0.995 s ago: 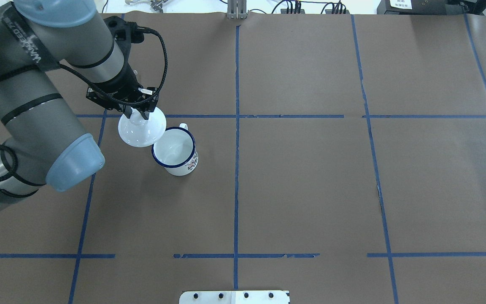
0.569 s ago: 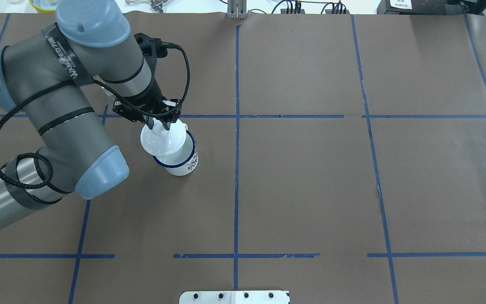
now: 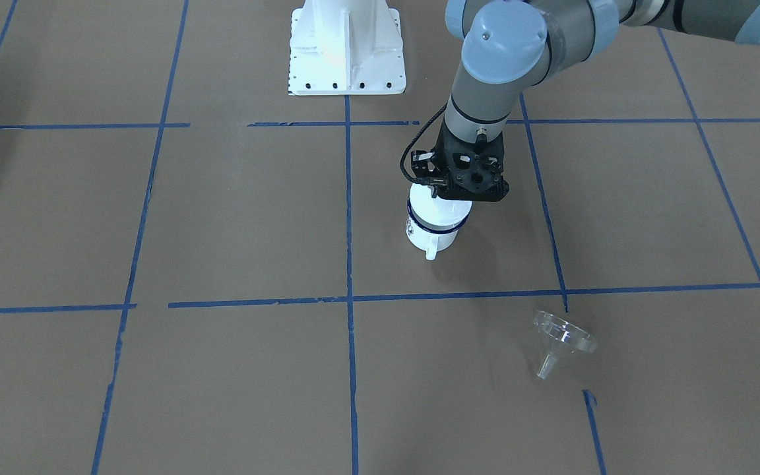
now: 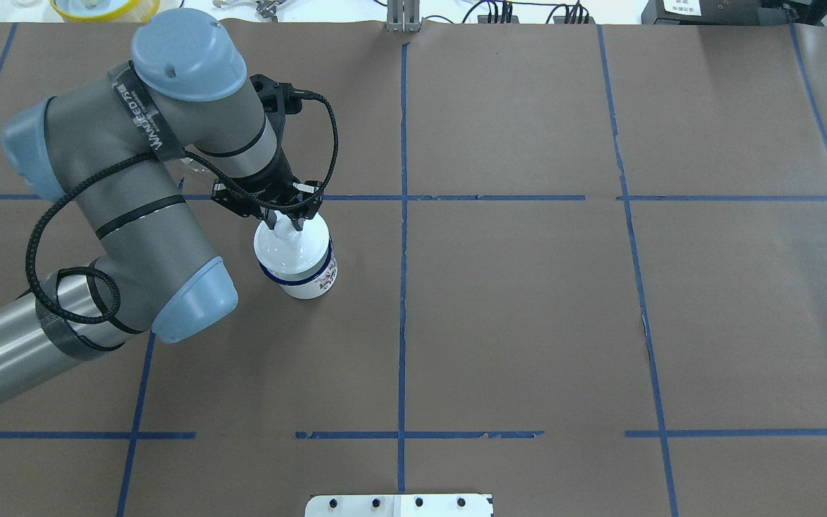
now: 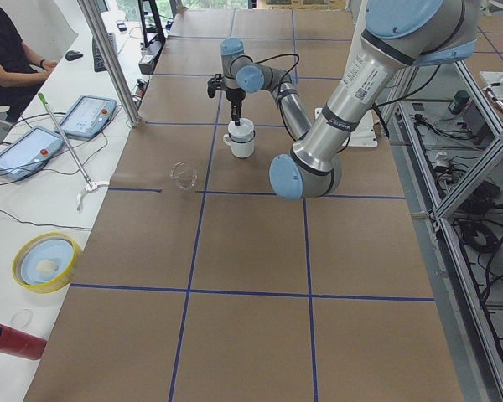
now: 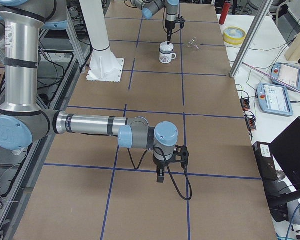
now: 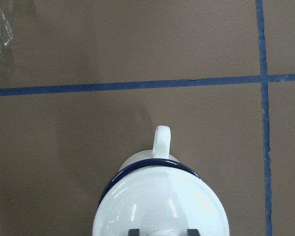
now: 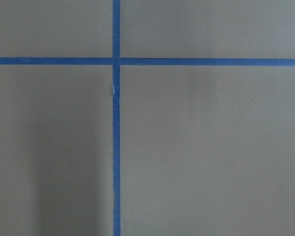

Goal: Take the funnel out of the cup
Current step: 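Lower the white lid onto the mug's opening with the left gripper, then hold the lid seated on the mug rim with the left gripper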

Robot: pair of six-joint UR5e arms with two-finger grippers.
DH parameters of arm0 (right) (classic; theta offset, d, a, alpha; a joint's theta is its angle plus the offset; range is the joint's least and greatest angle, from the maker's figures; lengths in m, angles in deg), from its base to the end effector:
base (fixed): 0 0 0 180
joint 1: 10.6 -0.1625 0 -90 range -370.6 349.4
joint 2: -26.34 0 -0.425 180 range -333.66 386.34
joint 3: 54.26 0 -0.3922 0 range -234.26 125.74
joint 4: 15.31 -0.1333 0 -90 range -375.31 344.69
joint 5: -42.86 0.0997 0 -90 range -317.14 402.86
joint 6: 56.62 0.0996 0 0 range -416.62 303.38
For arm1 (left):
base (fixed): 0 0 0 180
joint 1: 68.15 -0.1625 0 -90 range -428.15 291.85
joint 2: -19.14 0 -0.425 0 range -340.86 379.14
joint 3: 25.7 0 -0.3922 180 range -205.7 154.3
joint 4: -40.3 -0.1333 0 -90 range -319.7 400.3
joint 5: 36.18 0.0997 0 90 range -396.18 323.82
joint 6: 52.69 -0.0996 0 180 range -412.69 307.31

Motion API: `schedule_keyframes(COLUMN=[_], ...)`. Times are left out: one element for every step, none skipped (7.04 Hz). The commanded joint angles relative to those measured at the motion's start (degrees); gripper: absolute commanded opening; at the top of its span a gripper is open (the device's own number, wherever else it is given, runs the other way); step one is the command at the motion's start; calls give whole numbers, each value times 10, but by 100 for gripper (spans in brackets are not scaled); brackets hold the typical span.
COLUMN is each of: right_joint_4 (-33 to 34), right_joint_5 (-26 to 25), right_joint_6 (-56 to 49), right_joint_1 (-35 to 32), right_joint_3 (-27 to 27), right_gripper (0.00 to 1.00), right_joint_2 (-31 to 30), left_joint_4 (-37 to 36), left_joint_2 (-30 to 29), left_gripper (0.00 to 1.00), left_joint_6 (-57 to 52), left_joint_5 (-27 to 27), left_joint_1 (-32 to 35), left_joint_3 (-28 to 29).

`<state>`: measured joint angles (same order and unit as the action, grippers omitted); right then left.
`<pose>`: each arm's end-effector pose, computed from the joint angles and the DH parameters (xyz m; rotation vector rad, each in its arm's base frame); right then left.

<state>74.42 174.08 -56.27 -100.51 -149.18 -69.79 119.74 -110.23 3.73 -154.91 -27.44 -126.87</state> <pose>0.0670 -0.4453 0.6699 -0.0185 -0.7193 0.0102 0.4380 -0.4896 0.1911 0.0291 0.8336 0.0578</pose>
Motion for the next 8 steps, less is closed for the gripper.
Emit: schedule_keyframes(right_joint_4=[0,0,0,0,0,0,0,0], right_joint_5=[0,0,0,0,0,0,0,0], right_joint_6=[0,0,0,0,0,0,0,0], right_joint_1=[0,0,0,0,0,0,0,0], right_joint_3=[0,0,0,1,0,1,0,1], right_gripper=[100,100,100,100,100,100,100,100], right_joint_2=[1,1,1,1,1,0,1,1], left_joint_4=[15,15,14,14,14,14,14,14], left_joint_2=[5,6,7,8,10,11,11,11], left_gripper=[0,0,0,0,0,0,0,0], left_joint_6=[0,-1,-1,-2,-2,-2,-2,-1], left_joint_5=[1,2,2,3,3,3,3,3], left_joint_1=[-11,-12,-12,-11,-11,-11,-11,-12], left_joint_3=[7,7,6,6,5,5,5,4])
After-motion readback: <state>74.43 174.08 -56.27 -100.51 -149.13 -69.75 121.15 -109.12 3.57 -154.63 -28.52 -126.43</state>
